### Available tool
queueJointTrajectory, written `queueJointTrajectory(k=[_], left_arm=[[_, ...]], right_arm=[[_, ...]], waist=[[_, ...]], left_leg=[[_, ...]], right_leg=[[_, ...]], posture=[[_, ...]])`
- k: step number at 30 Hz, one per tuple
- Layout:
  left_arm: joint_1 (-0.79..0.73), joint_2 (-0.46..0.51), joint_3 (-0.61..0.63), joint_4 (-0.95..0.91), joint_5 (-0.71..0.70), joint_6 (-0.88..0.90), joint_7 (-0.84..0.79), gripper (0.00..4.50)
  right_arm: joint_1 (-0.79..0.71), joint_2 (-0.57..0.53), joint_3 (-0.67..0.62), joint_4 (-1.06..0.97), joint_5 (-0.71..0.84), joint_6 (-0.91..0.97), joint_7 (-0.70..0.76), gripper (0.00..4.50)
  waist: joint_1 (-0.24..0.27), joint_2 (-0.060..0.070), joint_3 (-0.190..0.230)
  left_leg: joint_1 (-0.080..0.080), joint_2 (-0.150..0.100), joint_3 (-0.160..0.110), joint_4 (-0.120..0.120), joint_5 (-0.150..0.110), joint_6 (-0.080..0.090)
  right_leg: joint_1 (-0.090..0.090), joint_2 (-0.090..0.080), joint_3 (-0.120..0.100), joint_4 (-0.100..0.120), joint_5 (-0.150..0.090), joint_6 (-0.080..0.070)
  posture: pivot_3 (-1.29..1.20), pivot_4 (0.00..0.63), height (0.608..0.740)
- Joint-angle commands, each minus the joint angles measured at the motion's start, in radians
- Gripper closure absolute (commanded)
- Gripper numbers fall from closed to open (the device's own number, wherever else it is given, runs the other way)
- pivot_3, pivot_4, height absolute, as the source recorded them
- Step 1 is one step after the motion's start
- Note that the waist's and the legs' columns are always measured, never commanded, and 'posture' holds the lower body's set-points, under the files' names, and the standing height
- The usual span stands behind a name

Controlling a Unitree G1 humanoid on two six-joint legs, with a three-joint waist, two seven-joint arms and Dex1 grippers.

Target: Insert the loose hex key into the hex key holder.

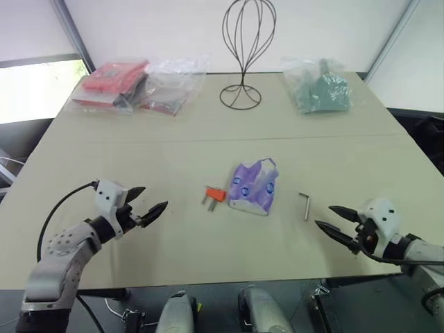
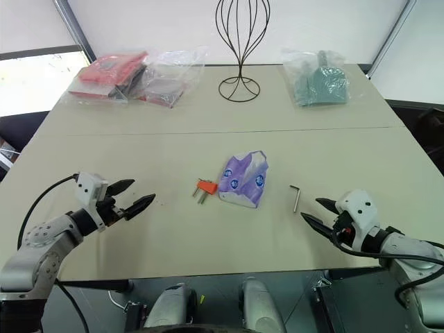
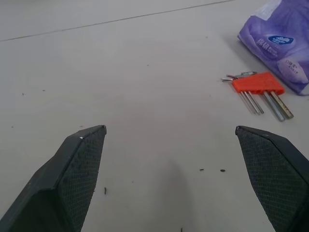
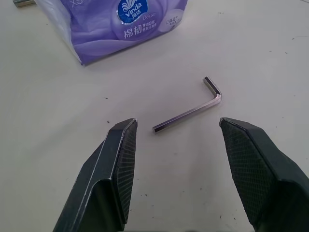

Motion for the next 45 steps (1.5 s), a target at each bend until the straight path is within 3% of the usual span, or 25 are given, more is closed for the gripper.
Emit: queueJointTrajectory(k=[1,31,37,45], left_arm=[[-0.021,0.0,0.012,-0.004,0.011,-0.038,0.005,0.0],[-0.058,0.069,-0.013,-0.012,0.008,-0.047,-0.114,0.0],[-0.092,0.15,-0.045,-0.024,0.012,-0.047,-0.215,0.0],[-0.178,0.148,-0.058,0.03,0.027,-0.061,-0.223,0.0]], right_arm=[[-0.023,-0.005,-0.002,-0.003,-0.006,-0.025,-0.002,1.71],[-0.126,0.018,0.079,-0.078,-0.038,0.001,-0.056,1.71],[-0.254,0.05,0.266,-0.173,-0.055,0.075,-0.083,1.71],[-0.403,0.128,0.526,-0.059,-0.195,-0.003,-0.079,1.71]], waist=[[0.0,0.0,0.0],[0.0,0.0,0.0],[-0.005,0.0,0.0],[0.0,0.0,0.0]], left_leg=[[0.0,0.0,0.0,0.0,0.0,0.0],[0.0,0.0,0.0,0.001,0.0,0.0],[0.001,0.0,0.0,0.001,0.0,0.0],[-0.001,0.0,0.0,0.005,0.0,0.0]], right_leg=[[0.0,0.0,0.0,0.0,0.0,0.0],[0.0,0.0,0.0,0.001,0.0,0.0],[0.0,0.0,0.0,0.004,0.0,0.0],[-0.001,0.0,0.0,0.005,0.0,0.0]], posture=[[0.0,0.15,0.74],[0.0,0.15,0.74],[0.0,0.15,0.74],[0.0,0.15,0.74]])
